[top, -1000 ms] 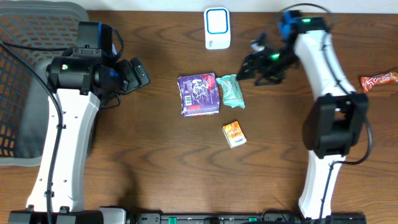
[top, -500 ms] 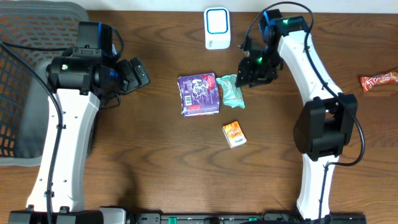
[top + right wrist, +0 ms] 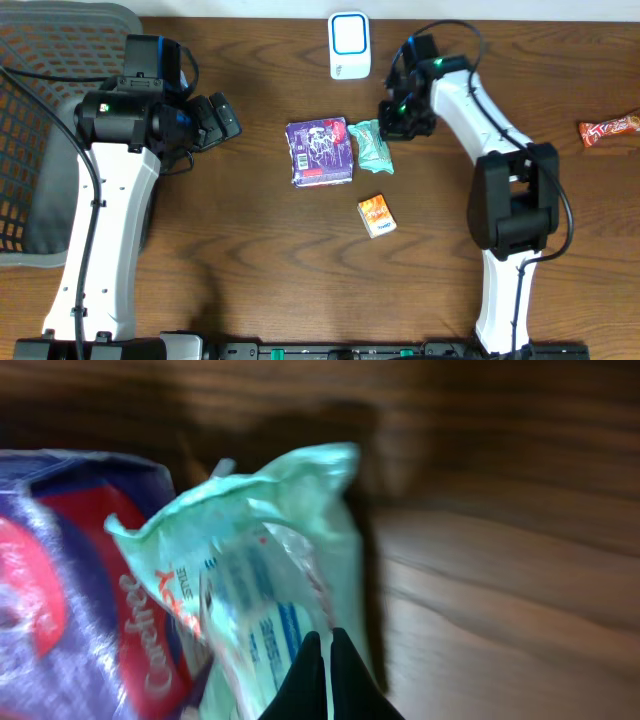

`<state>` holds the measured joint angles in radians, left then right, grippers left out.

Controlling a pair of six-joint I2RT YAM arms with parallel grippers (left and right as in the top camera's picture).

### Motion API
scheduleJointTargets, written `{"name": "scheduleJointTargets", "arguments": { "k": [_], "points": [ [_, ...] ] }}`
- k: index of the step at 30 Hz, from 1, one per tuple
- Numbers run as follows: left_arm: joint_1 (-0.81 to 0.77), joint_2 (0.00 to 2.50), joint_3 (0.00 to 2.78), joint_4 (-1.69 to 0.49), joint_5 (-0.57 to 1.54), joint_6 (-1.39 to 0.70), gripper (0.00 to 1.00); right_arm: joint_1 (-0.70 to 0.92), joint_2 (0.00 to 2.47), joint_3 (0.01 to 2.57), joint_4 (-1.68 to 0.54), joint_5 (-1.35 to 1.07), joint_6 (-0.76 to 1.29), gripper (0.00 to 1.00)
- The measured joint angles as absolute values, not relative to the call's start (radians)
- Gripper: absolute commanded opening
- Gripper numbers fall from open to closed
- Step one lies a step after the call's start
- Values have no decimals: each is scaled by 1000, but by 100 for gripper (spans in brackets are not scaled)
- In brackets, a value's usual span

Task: Scan the item barcode
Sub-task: 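Reach the right gripper down to the green wipes wrapper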

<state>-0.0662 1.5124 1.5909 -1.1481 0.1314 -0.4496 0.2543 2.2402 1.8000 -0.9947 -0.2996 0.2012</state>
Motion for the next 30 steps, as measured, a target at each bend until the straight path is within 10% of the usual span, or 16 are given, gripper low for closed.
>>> {"name": "scheduleJointTargets", "arguments": {
  "k": [30],
  "points": [
    [-66, 1512, 1591, -1148, 131, -450, 99, 391, 2126, 1775, -966, -170, 299, 1]
  ]
}}
